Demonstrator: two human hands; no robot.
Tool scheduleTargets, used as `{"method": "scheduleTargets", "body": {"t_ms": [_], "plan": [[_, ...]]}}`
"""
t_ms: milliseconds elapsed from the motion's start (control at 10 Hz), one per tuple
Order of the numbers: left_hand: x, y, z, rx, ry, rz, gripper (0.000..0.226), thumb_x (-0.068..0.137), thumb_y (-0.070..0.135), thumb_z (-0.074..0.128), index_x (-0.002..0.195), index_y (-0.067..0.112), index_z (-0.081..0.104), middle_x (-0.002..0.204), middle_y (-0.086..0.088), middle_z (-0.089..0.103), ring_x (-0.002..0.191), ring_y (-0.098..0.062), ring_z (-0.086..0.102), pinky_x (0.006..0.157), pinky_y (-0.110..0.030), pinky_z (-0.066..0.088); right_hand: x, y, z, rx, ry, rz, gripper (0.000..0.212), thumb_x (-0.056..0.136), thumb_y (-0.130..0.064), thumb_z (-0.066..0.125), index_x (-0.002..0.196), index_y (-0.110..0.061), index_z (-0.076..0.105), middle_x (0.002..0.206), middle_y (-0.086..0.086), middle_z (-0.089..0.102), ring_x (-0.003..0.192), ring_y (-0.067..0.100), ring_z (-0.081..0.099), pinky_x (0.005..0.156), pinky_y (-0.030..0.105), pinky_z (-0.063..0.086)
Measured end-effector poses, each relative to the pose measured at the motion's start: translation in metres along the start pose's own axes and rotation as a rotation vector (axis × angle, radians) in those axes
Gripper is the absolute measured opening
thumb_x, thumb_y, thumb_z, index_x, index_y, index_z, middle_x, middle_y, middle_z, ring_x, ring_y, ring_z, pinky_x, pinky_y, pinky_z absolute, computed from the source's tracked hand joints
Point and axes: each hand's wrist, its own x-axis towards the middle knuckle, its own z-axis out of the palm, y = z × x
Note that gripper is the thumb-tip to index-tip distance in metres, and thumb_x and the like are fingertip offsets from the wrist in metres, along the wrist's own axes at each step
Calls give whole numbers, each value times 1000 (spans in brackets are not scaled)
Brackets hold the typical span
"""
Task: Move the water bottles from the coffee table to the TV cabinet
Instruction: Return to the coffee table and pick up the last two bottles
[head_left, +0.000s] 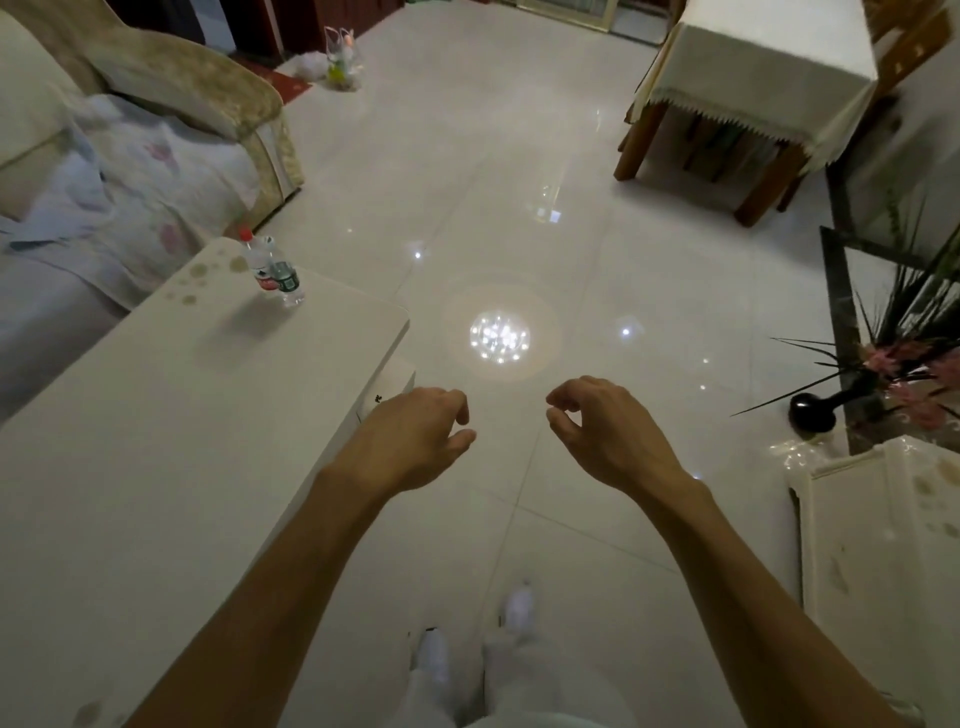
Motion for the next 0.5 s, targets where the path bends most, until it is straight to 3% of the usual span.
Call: {"method": "scheduleTargets", "body": {"t_ms": [500], "plan": [[172,20,-52,37,14,-75,33,93,44,49,117,22,56,116,1,63,100,-15,60,91,-36,51,176,74,-45,35,-6,-65,31,96,-31,52,119,-16,65,115,-1,67,104,13,59,88,31,50]]}}
